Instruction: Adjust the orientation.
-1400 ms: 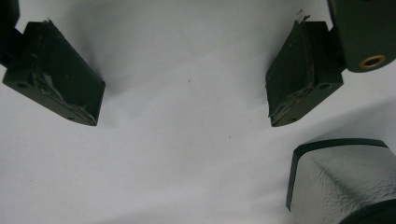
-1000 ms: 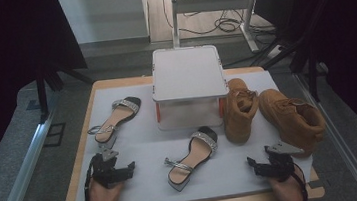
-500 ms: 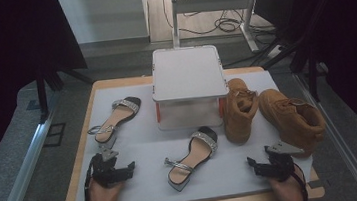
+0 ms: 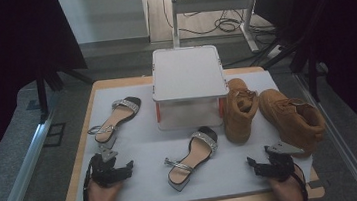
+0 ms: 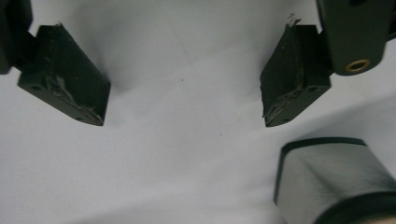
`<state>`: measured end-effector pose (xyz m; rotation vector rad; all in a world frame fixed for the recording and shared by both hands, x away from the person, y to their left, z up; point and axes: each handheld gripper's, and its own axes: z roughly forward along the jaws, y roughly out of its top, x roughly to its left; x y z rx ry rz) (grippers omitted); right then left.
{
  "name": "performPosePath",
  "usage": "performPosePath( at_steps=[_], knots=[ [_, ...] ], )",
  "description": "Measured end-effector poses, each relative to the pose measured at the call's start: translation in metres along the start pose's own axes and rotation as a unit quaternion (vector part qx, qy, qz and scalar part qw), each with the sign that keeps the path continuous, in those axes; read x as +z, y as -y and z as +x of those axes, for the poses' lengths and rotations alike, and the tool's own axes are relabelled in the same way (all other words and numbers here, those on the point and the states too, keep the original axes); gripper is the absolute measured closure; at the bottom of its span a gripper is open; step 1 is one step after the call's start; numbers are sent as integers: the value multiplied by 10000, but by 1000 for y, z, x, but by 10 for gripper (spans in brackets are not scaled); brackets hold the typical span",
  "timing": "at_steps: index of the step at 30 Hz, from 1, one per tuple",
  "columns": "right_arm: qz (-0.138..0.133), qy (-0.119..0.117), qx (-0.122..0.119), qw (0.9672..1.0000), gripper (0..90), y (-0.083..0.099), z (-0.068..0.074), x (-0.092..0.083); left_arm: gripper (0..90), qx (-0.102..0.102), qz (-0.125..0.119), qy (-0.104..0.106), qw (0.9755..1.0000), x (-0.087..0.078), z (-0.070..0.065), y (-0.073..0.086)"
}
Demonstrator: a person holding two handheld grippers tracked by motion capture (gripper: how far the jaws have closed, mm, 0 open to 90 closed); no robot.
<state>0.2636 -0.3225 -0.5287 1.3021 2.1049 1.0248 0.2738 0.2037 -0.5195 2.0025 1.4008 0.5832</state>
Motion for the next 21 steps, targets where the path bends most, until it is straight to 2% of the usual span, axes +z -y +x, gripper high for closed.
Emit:
performPosePath(
  at_steps=[3, 5, 6, 9, 10, 11, 13, 14, 16, 17, 19, 20, 21],
  knots=[
    [-1, 0, 0, 10000, 175, 0, 0, 0, 263, -132, -203, 62, 9997, -7, 4, 0],
    [-1, -1, 1, 10000, 175, 0, 0, 0, 356, -172, -242, 79, 9995, -8, 5, 0],
    [-1, -1, 1, 10000, 175, 0, 0, 0, 422, -278, -296, 100, 9991, -10, 8, 0],
    [-1, 0, 1, 10000, 175, 0, 0, 0, 509, -384, -312, 151, 9987, -11, 11, 0],
    [-1, 3, 0, 10000, 175, 0, 0, 0, 509, -429, -298, 156, 9985, -11, 13, 0],
    [-1, 5, 1, 10000, 175, 0, 0, 0, 579, -507, -292, 162, 9982, -10, 16, 0],
    [-1, 0, 1, 10000, 175, 0, 0, 0, 596, -553, -303, 187, 9978, -10, 18, 0],
    [-1, 0, 2, 10000, 175, 0, 0, 0, 649, -585, -310, 199, 9976, -11, 20, 0],
    [-3, 1, -2, 10000, 175, 0, 0, 0, 670, -610, -330, 121, 9975, -11, 22, -1],
    [-2, 1, 1, 10000, 175, 0, 0, 0, 726, -610, -349, 95, 9975, -12, 24, -1],
    [-2, 1, 1, 10000, 175, 0, 0, 0, 743, -625, -383, 39, 9973, -13, 27, -2],
    [-2, 1, 2, 10000, 175, 0, 0, 0, 807, -637, -410, -24, 9971, -12, 30, -2],
    [-2, 1, 2, 10000, 175, 0, 0, 0, 832, -637, -410, -24, 9971, -12, 30, -2]
  ],
)
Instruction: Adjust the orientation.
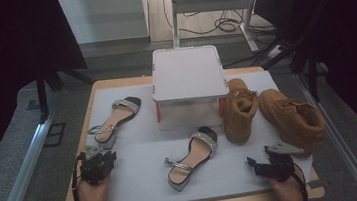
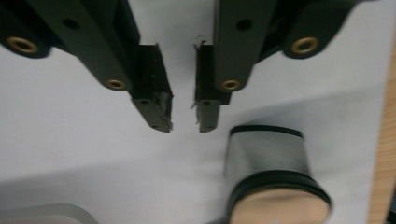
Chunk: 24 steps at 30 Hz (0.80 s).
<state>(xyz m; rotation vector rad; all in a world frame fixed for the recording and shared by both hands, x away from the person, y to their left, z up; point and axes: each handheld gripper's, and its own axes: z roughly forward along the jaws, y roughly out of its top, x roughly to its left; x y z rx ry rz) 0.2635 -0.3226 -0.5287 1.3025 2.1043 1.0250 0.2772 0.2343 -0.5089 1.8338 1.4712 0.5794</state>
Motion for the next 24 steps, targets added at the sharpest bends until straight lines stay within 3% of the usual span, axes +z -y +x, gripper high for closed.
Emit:
performPosePath(
  at_steps=[3, 11, 18, 24],
  knots=[
    [0, 0, 0, 10000, 175, 0, 0, 0, 894, -59, -40, -148, 9999, 0, 9, -1],
    [7, 2, -3, 10000, 175, 0, 0, 0, 896, -202, -18, -528, 9984, 5, 33, -7],
    [-5, 8, 2, 10000, 176, 0, 0, 0, 896, -377, -26, -641, 9972, 12, 49, -10],
    [-4, 9, 2, 10000, 176, 0, 0, 0, 896, -514, -47, -592, 9969, 22, 59, -12]
  ],
)
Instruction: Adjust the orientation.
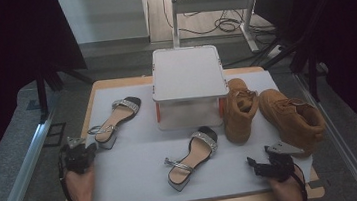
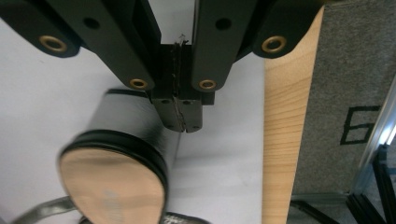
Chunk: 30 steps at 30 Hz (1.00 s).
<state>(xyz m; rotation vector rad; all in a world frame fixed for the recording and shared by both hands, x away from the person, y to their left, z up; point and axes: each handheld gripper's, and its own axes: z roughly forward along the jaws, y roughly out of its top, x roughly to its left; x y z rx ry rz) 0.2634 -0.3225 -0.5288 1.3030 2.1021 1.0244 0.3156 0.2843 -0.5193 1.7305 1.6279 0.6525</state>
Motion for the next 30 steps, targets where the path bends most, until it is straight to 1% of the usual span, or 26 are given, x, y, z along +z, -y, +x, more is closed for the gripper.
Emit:
performPosePath(
  at_steps=[3, 6, 7, 11, 12, 15, 18, 19, 20, 21, 22, 28, 30],
  knots=[
    [0, 0, 0, 10000, 176, 0, 0, 0, 896, 5, 16, -19, 10000, 4, 2, -4],
    [-2, 0, -1, 10000, 176, 0, 0, 0, 896, 2, 10, -3, 10000, 5, 2, -6],
    [-1, 0, -1, 10000, 176, 0, 0, 0, 896, -25, -5, 91, 10000, 6, 1, -7],
    [6, -2, -4, 10000, 176, 0, 0, 0, 897, -46, 0, 148, 9999, 6, 0, -7],
    [1, 2, -2, 10000, 176, 0, 0, 0, 896, -89, -3, 204, 9998, 6, -1, -6],
    [5, -1, -5, 10000, 176, 0, 0, 0, 896, -75, -2, 219, 9997, 5, -4, -6],
    [9, -5, -4, 10000, 176, 0, 0, 0, 896, -6, 14, 283, 9996, 5, -10, -6],
    [-4, 1, -1, 10000, 176, 0, 0, 0, 897, 47, 27, 300, 9995, 5, -15, -6],
    [-5, 2, 2, 10000, 176, 0, 0, 0, 896, 47, 27, 300, 9995, 5, -15, -6],
    [7, -4, -6, 10000, 176, 0, 0, 0, 896, 114, 52, 324, 9994, 4, -20, -6],
    [7, -4, -6, 10000, 176, 0, 0, 0, 897, 114, 52, 324, 9994, 4, -20, -6],
    [-5, 0, -2, 10000, 176, 0, 0, 0, 896, 233, 95, 359, 9990, 6, -33, -5],
    [-3, -2, -3, 10000, 177, 0, 0, 0, 897, 259, 76, 330, 9991, 7, -34, -5]
  ],
)
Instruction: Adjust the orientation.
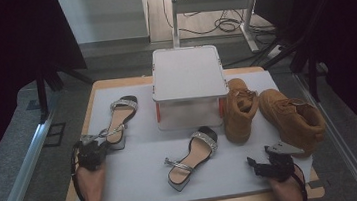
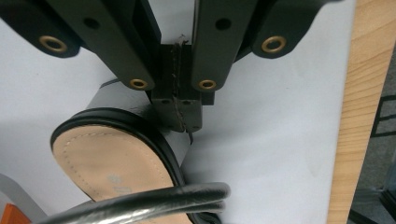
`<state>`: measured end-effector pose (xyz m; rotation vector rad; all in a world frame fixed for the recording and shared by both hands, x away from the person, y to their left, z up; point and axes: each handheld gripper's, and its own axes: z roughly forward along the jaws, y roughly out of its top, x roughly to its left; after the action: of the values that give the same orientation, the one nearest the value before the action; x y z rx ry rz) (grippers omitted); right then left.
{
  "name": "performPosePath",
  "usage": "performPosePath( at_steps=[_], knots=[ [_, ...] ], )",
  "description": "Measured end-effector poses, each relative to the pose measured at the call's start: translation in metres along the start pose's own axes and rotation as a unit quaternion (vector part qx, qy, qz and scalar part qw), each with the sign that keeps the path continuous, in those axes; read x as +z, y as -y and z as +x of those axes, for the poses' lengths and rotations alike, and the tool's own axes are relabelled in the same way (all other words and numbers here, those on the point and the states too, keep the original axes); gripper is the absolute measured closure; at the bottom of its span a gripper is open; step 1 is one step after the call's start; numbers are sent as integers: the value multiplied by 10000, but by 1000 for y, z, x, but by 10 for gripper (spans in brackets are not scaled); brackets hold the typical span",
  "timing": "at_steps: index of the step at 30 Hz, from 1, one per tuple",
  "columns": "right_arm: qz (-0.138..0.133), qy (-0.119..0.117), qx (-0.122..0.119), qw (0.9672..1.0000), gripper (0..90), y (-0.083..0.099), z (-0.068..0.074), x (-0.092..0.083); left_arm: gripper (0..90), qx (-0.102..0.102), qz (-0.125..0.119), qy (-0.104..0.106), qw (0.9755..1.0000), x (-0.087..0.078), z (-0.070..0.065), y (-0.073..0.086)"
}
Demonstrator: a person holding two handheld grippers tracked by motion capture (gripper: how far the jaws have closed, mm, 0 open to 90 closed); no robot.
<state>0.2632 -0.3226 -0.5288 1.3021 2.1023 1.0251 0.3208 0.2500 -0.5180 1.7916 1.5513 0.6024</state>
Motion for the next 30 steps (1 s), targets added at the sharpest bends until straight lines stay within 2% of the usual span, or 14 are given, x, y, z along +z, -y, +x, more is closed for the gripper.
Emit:
performPosePath(
  at_steps=[2, 7, 10, 12, 13, 14, 16, 17, 20, 21, 23, 27, 30],
  knots=[
    [-2, 1, 3, 10000, 177, 0, 0, 0, 897, 7, 3, 22, 10000, 0, 1, 0],
    [2, -1, 1, 10000, 177, 0, 0, 0, 885, -16, -68, -123, 9999, -9, 2, 2],
    [5, -4, 0, 10000, 177, 0, 0, 0, 826, -42, -105, -129, 9999, -16, 4, 6],
    [4, -5, 1, 10000, 177, 0, 0, 0, 753, -39, -133, -103, 9998, -21, 4, 9],
    [-4, -1, 5, 10000, 177, 0, 0, 0, 753, 2, -158, -80, 9998, -23, 4, 10],
    [-4, -1, 4, 10000, 177, 0, 0, 0, 675, 39, -192, -70, 9998, -27, 2, 10],
    [5, -6, -1, 10000, 177, 0, 0, 0, 640, 84, -194, -43, 9998, -28, 1, 10],
    [-4, -1, 4, 10000, 177, 0, 0, 0, 562, 128, -200, 3, 9997, -29, -3, 10],
    [5, -5, -1, 10000, 177, 0, 0, 0, 524, 143, -165, 56, 9997, -28, -7, 9],
    [-4, 0, 4, 10000, 177, 0, 0, 0, 474, 180, -159, 104, 9997, -26, -11, 8],
    [6, -6, -1, 10000, 177, 0, 0, 0, 455, 190, -147, 100, 9997, -25, -13, 8],
    [0, -1, 2, 10000, 177, 0, 0, 0, 347, 227, -61, 173, 9996, -20, -18, 5],
    [6, 0, -2, 10000, 176, 0, 0, 0, 334, 186, -10, 183, 9997, -15, -20, 2]
  ],
)
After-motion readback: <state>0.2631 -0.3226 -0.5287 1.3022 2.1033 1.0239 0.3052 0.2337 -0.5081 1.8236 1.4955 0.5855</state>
